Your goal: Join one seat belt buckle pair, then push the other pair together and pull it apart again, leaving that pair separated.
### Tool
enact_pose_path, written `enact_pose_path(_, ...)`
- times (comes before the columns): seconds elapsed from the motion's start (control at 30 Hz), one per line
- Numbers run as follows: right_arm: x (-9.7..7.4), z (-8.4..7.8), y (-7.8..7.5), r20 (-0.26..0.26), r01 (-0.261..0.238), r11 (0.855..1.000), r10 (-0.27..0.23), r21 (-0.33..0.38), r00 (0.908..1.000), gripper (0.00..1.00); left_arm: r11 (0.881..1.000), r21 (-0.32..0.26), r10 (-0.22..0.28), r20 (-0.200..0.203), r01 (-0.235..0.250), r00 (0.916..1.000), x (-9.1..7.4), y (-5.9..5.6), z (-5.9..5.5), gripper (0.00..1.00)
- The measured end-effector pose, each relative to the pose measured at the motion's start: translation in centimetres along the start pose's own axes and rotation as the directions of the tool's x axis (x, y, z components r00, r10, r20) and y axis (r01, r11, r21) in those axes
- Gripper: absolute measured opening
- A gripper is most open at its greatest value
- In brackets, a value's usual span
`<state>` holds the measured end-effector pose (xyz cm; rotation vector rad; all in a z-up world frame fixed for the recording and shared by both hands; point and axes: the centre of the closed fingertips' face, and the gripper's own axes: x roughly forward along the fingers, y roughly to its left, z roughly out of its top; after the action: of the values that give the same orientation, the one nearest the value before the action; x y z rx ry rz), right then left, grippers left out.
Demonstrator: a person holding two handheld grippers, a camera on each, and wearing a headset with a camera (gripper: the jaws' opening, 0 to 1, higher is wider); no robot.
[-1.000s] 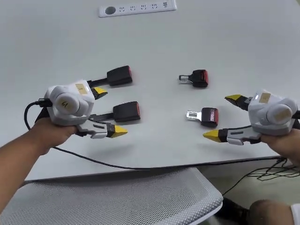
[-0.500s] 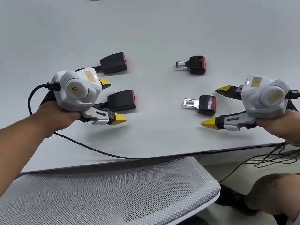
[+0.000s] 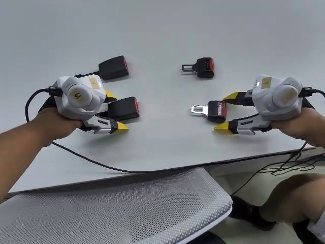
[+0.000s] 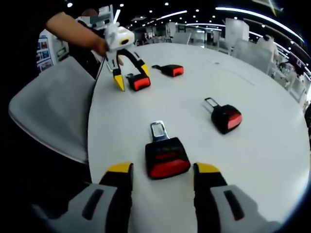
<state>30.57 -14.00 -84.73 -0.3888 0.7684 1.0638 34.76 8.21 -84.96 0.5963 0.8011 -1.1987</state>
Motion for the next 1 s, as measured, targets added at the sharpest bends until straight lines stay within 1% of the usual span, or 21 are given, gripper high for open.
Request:
enact_pose_path(0.1,0.01,0.1,-0.29,0.0,-0.011,1.0,0.011,-0.005,0.9999,0.49,1.0,0.014,-0.011,0.0,0.011,0.9999,0.1,0.06,0.16,0.55)
enact_pose_path(0.23,0.2,0.27,-0.31,0.004,-0.025,1.0,0.025,-0.017,0.9997,0.47,0.999,0.028,-0.02,0.0,0.02,0.9998,0.05,0.25,0.19,0.51)
enact_pose_path(0.3,0.29,0.34,-0.42,0.001,-0.031,0.999,0.031,-0.036,0.9995,0.45,0.999,0.038,-0.028,-0.002,0.028,0.9996,0.0,0.28,0.18,0.47)
enact_pose_path(0.33,0.3,0.34,-0.51,-0.002,-0.033,0.999,0.033,-0.04,0.9995,0.45,0.998,0.051,-0.035,-0.008,0.035,0.9994,-0.06,0.27,0.11,0.43)
enact_pose_path(0.4,0.32,0.4,-0.68,-0.004,-0.036,0.998,0.036,-0.042,0.9994,0.42,0.997,0.066,-0.044,-0.017,0.045,0.9989,-0.13,0.27,0.0,0.37)
enact_pose_path(0.47,0.34,0.37,-0.76,-0.007,-0.039,0.998,0.038,-0.057,0.9992,0.4,0.995,0.083,-0.056,-0.025,0.058,0.9981,-0.13,0.3,-0.04,0.35)
enact_pose_path(0.53,0.32,0.29,-0.86,-0.013,-0.038,0.996,0.037,-0.077,0.9992,0.38,0.991,0.114,-0.071,-0.036,0.074,0.9969,-0.12,0.26,-0.07,0.35)
enact_pose_path(0.6,0.3,0.25,-0.83,-0.015,-0.049,0.995,0.048,-0.091,0.9988,0.36,0.986,0.142,-0.085,-0.047,0.09,0.9953,-0.07,0.21,-0.07,0.35)
enact_pose_path(0.63,0.34,0.25,-0.94,-0.017,-0.053,0.992,0.052,-0.118,0.9985,0.35,0.982,0.158,-0.094,-0.055,0.102,0.994,-0.04,0.19,-0.1,0.35)
enact_pose_path(0.67,0.34,0.19,-0.88,-0.019,-0.056,0.99,0.054,-0.126,0.9984,0.35,0.979,0.17,-0.101,-0.061,0.11,0.993,-0.04,0.17,-0.12,0.34)
enact_pose_path(0.7,0.37,0.22,-0.95,-0.018,-0.059,0.99,0.057,-0.126,0.9982,0.35,0.974,0.192,-0.112,-0.066,0.123,0.9915,-0.02,0.12,-0.1,0.34)
enact_pose_path(0.77,0.4,0.2,-0.94,-0.016,-0.065,0.989,0.064,-0.134,0.9979,0.35,0.97,0.203,-0.123,-0.075,0.136,0.9896,-0.02,0.1,-0.13,0.34)
enact_pose_path(0.9,0.46,0.23,-1.01,-0.006,-0.084,0.986,0.084,-0.147,0.9964,0.34,0.957,0.241,-0.143,-0.098,0.163,0.9848,-0.02,0.05,-0.14,0.34)
enact_pose_path(1.0,0.48,0.29,-1.06,0.01,-0.094,0.985,0.096,-0.144,0.9953,0.34,0.954,0.249,-0.148,-0.104,0.17,0.9835,0.01,0.08,-0.09,0.34)
